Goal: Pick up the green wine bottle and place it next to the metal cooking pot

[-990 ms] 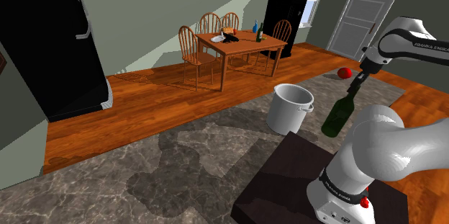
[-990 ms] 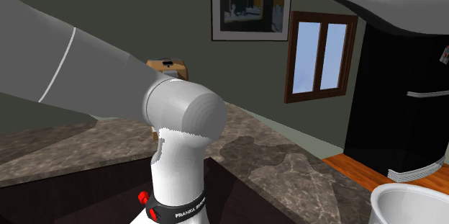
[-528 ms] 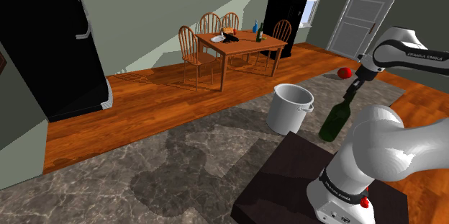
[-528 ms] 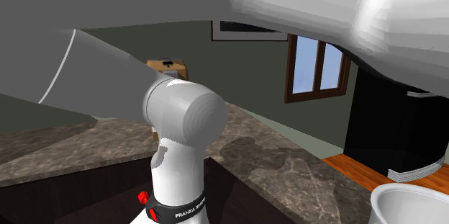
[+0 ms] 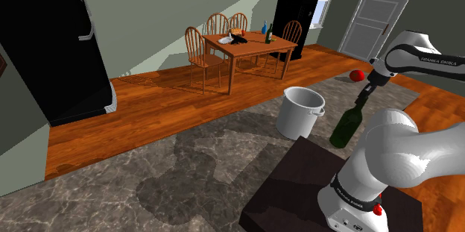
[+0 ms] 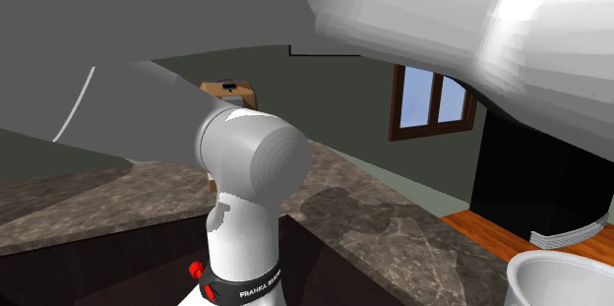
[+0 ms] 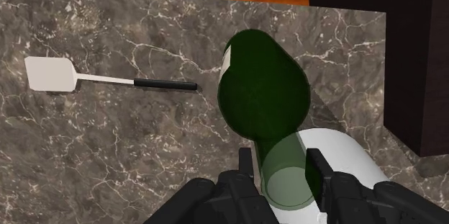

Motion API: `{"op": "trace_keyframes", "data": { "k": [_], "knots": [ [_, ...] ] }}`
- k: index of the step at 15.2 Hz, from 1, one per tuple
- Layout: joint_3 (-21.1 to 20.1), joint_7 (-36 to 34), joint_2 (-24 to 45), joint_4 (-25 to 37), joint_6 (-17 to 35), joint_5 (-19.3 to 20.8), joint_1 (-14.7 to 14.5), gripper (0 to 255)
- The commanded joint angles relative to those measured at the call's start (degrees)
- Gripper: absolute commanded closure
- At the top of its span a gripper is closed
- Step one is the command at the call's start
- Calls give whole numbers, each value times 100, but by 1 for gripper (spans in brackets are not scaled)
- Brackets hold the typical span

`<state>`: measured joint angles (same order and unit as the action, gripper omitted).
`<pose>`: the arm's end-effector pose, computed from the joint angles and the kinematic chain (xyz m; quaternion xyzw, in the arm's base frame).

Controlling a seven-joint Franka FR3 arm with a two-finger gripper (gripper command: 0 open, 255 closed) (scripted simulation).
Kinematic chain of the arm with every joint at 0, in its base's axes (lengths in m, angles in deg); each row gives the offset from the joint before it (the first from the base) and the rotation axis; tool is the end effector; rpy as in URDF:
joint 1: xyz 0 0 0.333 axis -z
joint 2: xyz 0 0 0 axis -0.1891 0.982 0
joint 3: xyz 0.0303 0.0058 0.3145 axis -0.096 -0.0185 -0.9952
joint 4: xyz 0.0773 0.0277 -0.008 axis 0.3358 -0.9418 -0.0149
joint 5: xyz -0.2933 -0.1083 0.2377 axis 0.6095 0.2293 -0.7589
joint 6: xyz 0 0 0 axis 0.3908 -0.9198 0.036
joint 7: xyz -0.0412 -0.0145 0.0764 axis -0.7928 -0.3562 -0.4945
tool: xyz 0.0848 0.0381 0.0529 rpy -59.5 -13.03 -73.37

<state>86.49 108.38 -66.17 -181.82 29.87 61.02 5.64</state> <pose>0.0735 -0.4612 0.3609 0.9946 -0.0812 0.0640 0.0016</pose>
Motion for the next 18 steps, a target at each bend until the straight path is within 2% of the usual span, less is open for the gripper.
{"op": "trace_keyframes", "data": {
  "k": [1, 6, 10, 18],
  "knots": [
    [-1, 0, 0, 1, 1, 1, 0, 0],
    [-1, 0, 0, 0, 1, 1, 0, 0],
    [-635, 166, 11, 302, -550, -463, 183, 0],
    [-634, 165, 9, 301, -550, -461, 182, 0]
  ]
}}
